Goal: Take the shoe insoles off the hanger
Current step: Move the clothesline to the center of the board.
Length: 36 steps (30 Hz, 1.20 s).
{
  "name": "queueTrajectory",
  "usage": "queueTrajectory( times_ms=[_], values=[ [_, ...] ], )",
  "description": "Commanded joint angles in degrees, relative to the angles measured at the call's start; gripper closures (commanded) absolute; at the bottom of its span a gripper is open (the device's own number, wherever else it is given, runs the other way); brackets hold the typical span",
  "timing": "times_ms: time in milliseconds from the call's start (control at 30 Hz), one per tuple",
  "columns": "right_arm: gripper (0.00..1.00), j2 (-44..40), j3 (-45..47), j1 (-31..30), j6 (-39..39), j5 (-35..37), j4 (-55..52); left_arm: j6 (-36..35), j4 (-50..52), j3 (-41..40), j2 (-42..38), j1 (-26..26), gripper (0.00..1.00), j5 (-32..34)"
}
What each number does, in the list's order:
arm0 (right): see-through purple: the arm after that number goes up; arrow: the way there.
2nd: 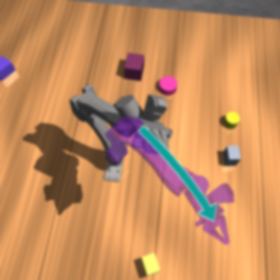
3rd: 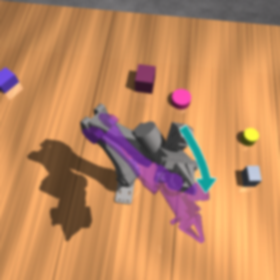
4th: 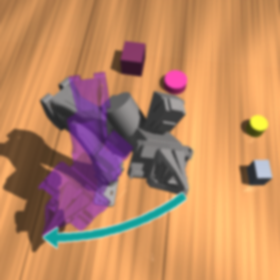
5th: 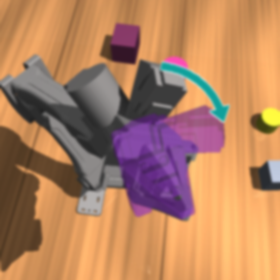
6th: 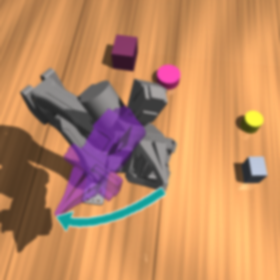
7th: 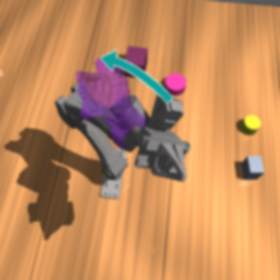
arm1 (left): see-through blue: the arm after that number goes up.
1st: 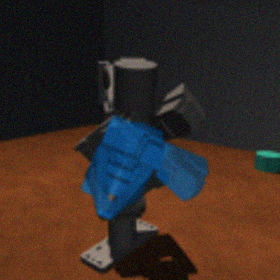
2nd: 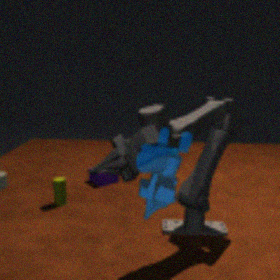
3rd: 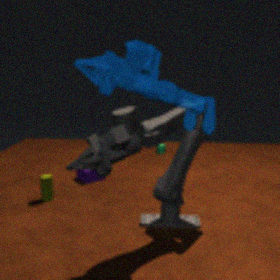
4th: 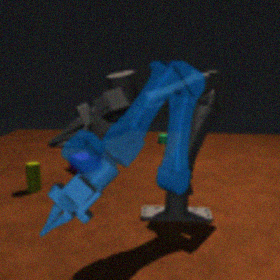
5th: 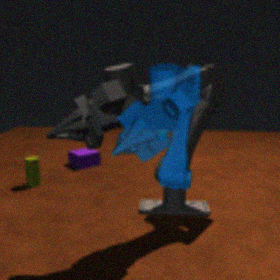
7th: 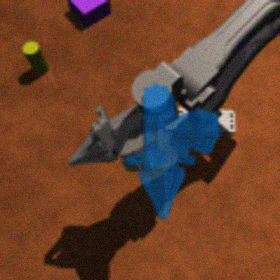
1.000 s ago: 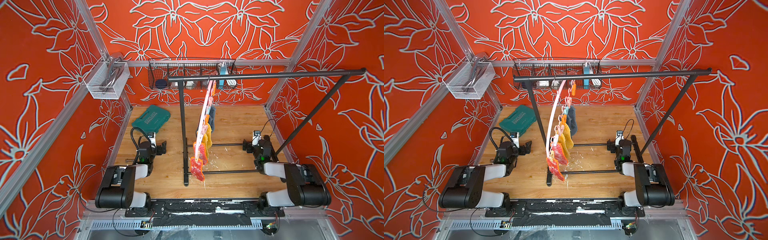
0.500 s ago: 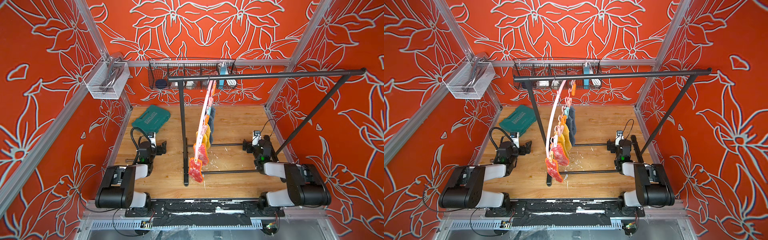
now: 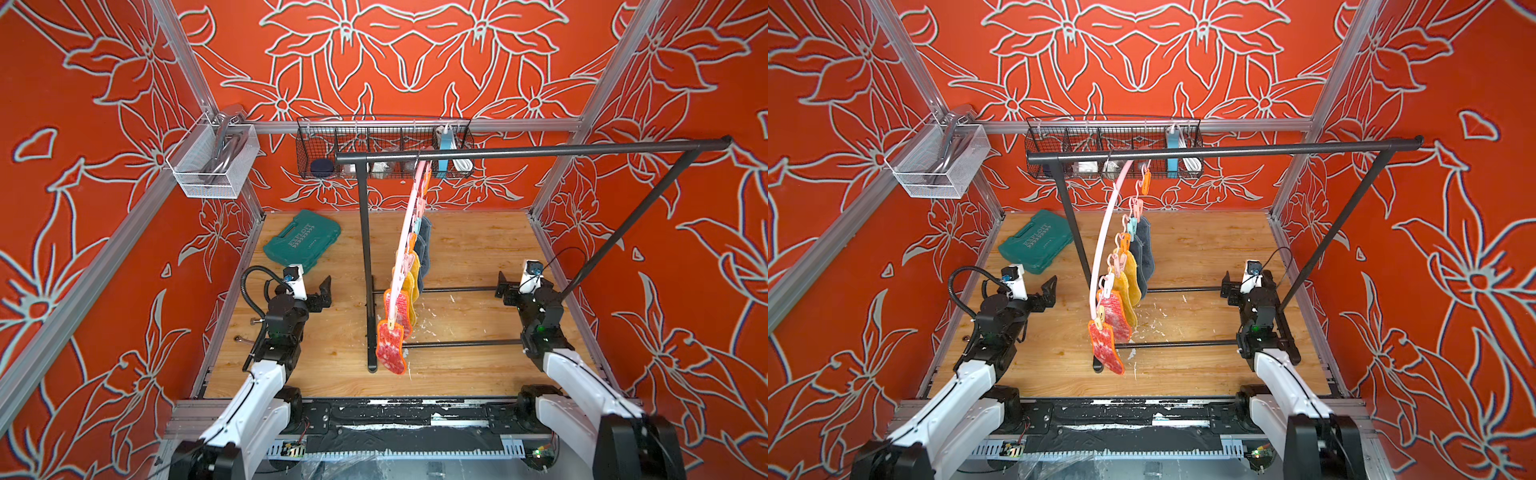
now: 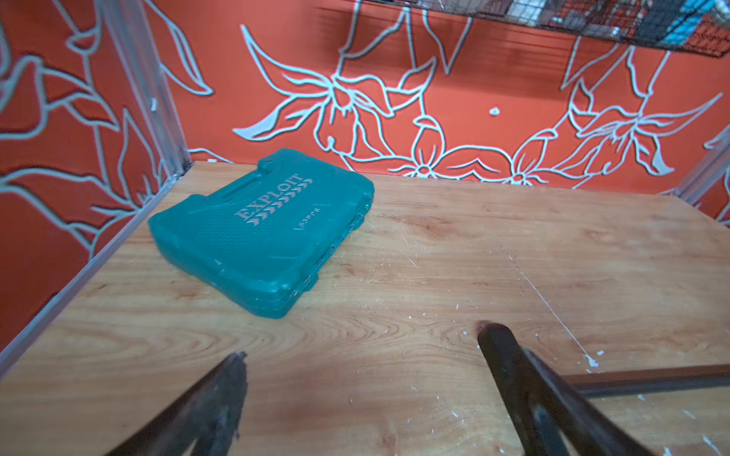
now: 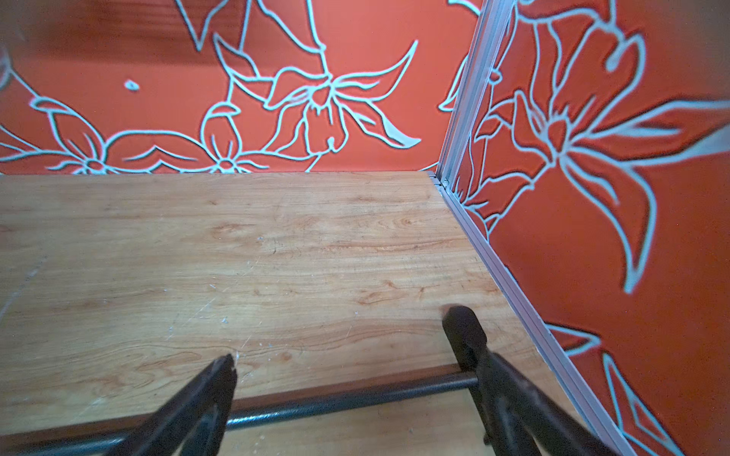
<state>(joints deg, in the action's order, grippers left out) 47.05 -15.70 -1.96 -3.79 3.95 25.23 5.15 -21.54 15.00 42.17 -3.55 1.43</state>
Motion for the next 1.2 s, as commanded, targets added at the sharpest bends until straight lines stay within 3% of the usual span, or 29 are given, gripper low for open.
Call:
queueTrajectory(
  times_ms=[0, 100, 233, 267, 367, 533, 700, 800, 1033, 1167],
  values=[
    [0.01, -9.6, 1.2, -0.3, -2.9, -2.7, -14.8, 7.4, 10.6, 0.8, -5.5, -1.5, 0.02, 1.1],
    [0.01, -20.1, 0.8, -0.4, -8.4, -3.7, -24.6, 11.9, 17.2, 2.4, -9.6, -1.5, 0.02, -2.3],
    [0.01, -27.7, -0.6, -1.5, -32.9, 6.0, -41.4, 20.8, 26.0, 4.1, -15.1, -1.5, 0.02, -1.9],
    [0.01, -27.1, -1.5, -1.8, -36.5, 6.2, -45.2, 26.1, 29.8, 4.8, -16.9, -1.6, 0.02, 0.2],
    [0.01, -24.4, -2.2, -1.9, -32.9, -3.4, -45.3, 46.6, 45.1, 6.5, -22.0, -1.5, 0.02, 7.1],
    [0.01, -17.9, -3.1, -2.1, -36.0, -5.7, -48.6, 44.6, 40.4, 3.7, -24.1, -1.5, 0.02, -4.8],
    [0.00, -12.0, -3.7, -3.1, -37.0, -12.0, -51.4, 42.8, 40.7, 5.8, -12.6, -1.5, 0.02, -17.8],
    [0.01, -8.2, -5.5, -3.3, -35.7, -14.4, -53.8, 40.3, 41.6, 7.6, -5.5, -2.4, 0.02, -22.2],
    [0.00, 4.8, -11.2, -3.4, -40.3, -20.4, -60.2, 39.6, 40.9, 9.9, 3.3, -10.6, 0.02, -20.3],
    [0.00, 12.4, -11.3, -3.6, -46.4, -24.2, -59.8, 40.5, 42.6, 10.7, 4.7, -11.0, 0.02, -16.1]
  ],
)
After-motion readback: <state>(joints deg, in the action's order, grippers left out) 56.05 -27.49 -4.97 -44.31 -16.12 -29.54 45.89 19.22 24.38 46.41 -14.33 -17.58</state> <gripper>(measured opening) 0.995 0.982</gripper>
